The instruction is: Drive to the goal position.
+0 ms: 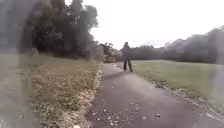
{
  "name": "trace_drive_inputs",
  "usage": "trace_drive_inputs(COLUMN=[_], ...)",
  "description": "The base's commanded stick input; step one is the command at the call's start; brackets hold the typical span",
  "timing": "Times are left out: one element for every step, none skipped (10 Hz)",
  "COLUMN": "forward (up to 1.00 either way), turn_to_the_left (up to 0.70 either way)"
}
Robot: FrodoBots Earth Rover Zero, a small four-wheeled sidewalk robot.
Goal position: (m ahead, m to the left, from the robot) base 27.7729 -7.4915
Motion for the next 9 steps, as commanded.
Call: trace_drive_inputs(forward=[1.00, 1.00, 1.00, 1.00, 1.00, 1.00, 1.00, 1.00, 1.00], turn_to_the_left=[0.00, 0.00, 0.00, 0.00, 0.00, 0.00, 0.00, 0.00, 0.00])
